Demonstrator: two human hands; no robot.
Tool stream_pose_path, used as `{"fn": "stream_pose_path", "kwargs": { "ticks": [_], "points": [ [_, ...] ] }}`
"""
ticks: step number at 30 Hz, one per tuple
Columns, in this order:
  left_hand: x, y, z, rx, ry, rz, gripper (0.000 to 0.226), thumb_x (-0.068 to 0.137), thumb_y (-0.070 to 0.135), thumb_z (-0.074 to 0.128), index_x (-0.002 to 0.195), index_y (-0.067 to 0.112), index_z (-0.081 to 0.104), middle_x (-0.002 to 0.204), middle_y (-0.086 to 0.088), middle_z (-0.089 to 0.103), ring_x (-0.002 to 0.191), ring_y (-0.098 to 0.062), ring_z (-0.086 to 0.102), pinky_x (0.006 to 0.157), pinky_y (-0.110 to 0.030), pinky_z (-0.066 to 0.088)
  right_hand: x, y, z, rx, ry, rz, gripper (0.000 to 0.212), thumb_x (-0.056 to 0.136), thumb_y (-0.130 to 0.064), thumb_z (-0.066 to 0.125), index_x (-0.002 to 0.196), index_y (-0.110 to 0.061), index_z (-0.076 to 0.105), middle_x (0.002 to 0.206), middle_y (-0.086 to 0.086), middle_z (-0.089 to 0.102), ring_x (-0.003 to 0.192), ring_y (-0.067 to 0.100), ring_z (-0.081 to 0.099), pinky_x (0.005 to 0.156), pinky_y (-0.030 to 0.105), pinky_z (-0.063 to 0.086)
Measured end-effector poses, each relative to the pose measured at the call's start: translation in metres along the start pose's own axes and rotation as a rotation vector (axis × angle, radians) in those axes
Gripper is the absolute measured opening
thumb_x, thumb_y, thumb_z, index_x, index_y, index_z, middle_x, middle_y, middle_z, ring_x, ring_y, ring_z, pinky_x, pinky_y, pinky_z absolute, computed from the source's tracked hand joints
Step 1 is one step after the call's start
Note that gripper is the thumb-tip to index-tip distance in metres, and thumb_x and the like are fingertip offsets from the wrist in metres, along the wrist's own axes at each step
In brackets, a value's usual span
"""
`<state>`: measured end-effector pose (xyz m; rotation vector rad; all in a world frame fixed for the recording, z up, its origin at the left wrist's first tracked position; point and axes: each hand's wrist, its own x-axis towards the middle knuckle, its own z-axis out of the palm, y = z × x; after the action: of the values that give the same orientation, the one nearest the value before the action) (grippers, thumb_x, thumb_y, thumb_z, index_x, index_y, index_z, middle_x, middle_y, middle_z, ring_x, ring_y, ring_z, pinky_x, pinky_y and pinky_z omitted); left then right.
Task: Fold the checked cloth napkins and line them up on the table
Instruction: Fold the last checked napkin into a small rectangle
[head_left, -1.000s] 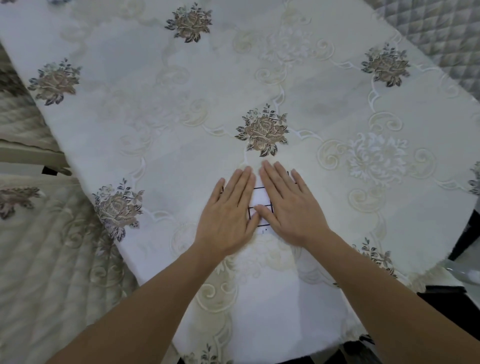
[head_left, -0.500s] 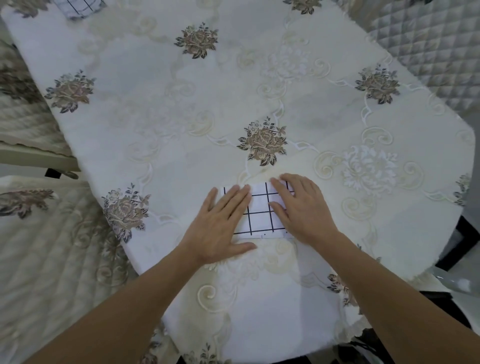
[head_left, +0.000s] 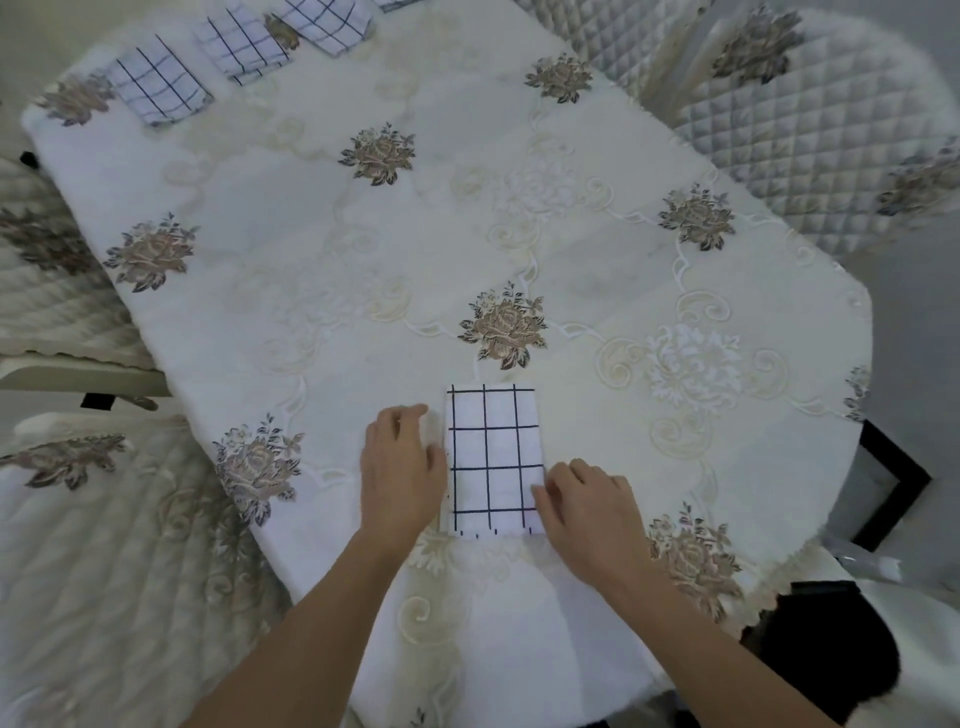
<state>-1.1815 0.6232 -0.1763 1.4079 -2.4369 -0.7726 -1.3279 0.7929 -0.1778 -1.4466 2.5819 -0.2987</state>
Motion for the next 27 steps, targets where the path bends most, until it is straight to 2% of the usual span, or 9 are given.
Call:
{"fn": "stream_pose_path", "kwargs": {
  "ticks": [2, 5, 8, 12, 17, 22, 27],
  "points": [
    [-0.007, 0.01, -0.004, -0.055, -0.014, -0.13, 0.03, 0.093, 0.012, 0.058, 0.123, 0.008, 0.059, 0.117, -0.012, 0.054, 0.103, -0.03, 0.053, 0.085, -0.043, 0.048, -0.002, -0.005, -0.004, 0.061, -0.052, 0.073, 0.035, 0.099, -0.047, 0.036, 0.072, -0.025, 0.046, 0.065, -0.007, 0.052, 0.059, 0.02, 0.051, 0.064, 0.038, 0.042],
    [-0.014, 0.021, -0.003, -0.088, -0.033, -0.23, 0.018, 0.097, 0.021, 0.055, 0.11, 0.011, 0.061, 0.106, -0.004, 0.055, 0.09, -0.021, 0.056, 0.073, -0.032, 0.041, 0.01, -0.007, -0.011, 0.216, -0.071, 0.215, 0.031, 0.1, -0.042, 0.046, 0.076, -0.024, 0.05, 0.069, -0.008, 0.055, 0.062, 0.017, 0.053, 0.063, 0.036, 0.044],
    [-0.014, 0.027, -0.001, -0.139, -0.016, -0.307, 0.018, 0.094, 0.027, 0.061, 0.105, 0.012, 0.06, 0.099, 0.001, 0.057, 0.089, -0.019, 0.057, 0.077, -0.032, 0.043, 0.029, -0.011, -0.016, 0.324, -0.088, 0.364, 0.023, 0.099, -0.039, 0.053, 0.086, -0.021, 0.059, 0.079, -0.009, 0.062, 0.072, 0.015, 0.058, 0.062, 0.032, 0.046],
    [-0.012, 0.03, 0.002, -0.154, -0.001, -0.393, 0.015, 0.094, 0.032, 0.062, 0.095, 0.017, 0.062, 0.089, 0.005, 0.064, 0.086, -0.017, 0.06, 0.081, -0.036, 0.049, 0.046, -0.018, -0.016, 0.431, -0.116, 0.552, 0.022, 0.096, -0.042, 0.058, 0.089, -0.022, 0.064, 0.079, -0.01, 0.066, 0.074, 0.016, 0.06, 0.063, 0.03, 0.044],
    [-0.014, 0.041, 0.003, -0.161, -0.005, -0.495, 0.013, 0.094, 0.03, 0.063, 0.091, 0.018, 0.061, 0.083, 0.007, 0.065, 0.08, -0.015, 0.056, 0.073, -0.028, 0.039, 0.054, -0.023, -0.014, 0.543, -0.175, 0.624, 0.02, 0.092, -0.043, 0.065, 0.089, -0.023, 0.066, 0.081, -0.01, 0.068, 0.082, 0.016, 0.062, 0.07, 0.031, 0.047],
    [-0.012, 0.045, 0.002, -0.23, -0.012, -0.56, 0.012, 0.094, 0.026, 0.065, 0.09, 0.019, 0.057, 0.077, 0.011, 0.058, 0.083, -0.017, 0.058, 0.076, -0.028, 0.043, 0.053, -0.023, -0.008, 0.71, -0.213, 0.679, 0.017, 0.087, -0.035, 0.071, 0.075, -0.024, 0.065, 0.07, -0.008, 0.07, 0.074, 0.018, 0.069, 0.073, 0.038, 0.058],
    [-0.005, 0.039, -0.003, -0.312, -0.111, -0.594, 0.013, 0.094, 0.03, 0.067, 0.093, 0.019, 0.061, 0.082, 0.011, 0.059, 0.084, -0.012, 0.058, 0.076, -0.025, 0.042, 0.051, -0.023, -0.013, 0.775, -0.204, 0.631, 0.014, 0.09, -0.028, 0.068, 0.079, -0.02, 0.065, 0.07, -0.005, 0.068, 0.073, 0.015, 0.064, 0.068, 0.029, 0.051]
  ]
}}
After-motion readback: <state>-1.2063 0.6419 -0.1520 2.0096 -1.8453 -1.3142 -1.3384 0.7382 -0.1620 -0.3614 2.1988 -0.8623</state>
